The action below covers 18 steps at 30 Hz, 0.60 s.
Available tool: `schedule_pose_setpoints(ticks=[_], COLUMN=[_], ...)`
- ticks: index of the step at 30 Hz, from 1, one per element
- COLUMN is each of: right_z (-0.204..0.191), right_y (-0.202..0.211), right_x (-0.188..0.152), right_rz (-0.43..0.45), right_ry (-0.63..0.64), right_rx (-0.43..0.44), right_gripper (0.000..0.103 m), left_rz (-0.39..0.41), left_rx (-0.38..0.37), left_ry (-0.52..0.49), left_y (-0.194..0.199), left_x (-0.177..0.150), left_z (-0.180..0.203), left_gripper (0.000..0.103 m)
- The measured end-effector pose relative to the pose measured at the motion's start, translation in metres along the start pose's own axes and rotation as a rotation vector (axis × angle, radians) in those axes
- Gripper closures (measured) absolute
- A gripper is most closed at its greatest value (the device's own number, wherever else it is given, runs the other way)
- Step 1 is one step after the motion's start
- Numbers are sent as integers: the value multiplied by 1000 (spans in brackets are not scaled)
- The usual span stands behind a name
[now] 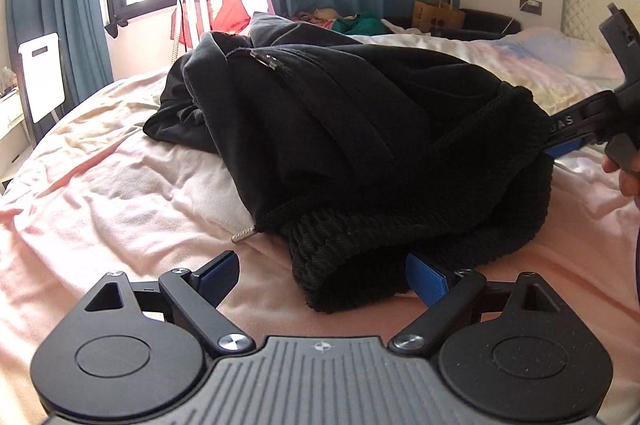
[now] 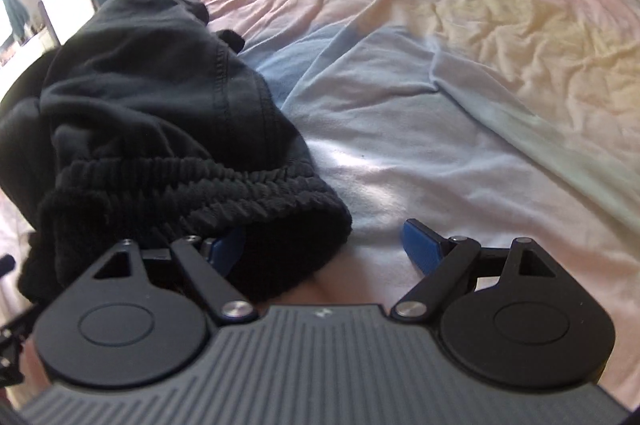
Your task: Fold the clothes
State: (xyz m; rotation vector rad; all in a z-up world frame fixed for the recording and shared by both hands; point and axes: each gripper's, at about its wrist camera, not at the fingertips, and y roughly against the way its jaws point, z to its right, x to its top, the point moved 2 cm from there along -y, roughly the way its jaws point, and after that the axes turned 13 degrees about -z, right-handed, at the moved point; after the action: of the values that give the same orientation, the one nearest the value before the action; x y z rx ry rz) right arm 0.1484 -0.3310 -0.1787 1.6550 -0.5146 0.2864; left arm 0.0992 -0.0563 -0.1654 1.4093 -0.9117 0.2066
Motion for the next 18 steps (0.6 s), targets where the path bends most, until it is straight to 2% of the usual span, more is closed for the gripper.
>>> schedule_pose_setpoints(ticks=[1, 5, 7, 8, 11, 14, 18], right_z=[-7, -28, -26, -21, 2, 30, 54], right_y=[0, 18, 33, 41, 71, 91, 81], right_x=[2, 8, 11, 13, 17, 17, 19], right_rz=[15, 129, 196, 237, 374, 450, 407], right_ry=[30, 72, 36, 0, -142, -292, -358], right_rx=[-7, -24, -17, -3, 69, 141, 67], right_gripper=[36, 55, 88, 93, 94, 94, 94], left_rz=[-1, 25, 42, 51, 77, 103, 121], left_rx=[2, 7, 9, 10, 14, 17, 20], left_ry=[-8, -29, -37, -41, -54, -66, -50], left_y=[-1, -4, -6, -7, -9, -11, -16], left_x=[-1, 0, 2, 3, 7, 10, 17], left_z=[1, 2, 2, 3, 3, 4, 5], left_gripper=[11, 11, 11, 11, 11, 11, 11])
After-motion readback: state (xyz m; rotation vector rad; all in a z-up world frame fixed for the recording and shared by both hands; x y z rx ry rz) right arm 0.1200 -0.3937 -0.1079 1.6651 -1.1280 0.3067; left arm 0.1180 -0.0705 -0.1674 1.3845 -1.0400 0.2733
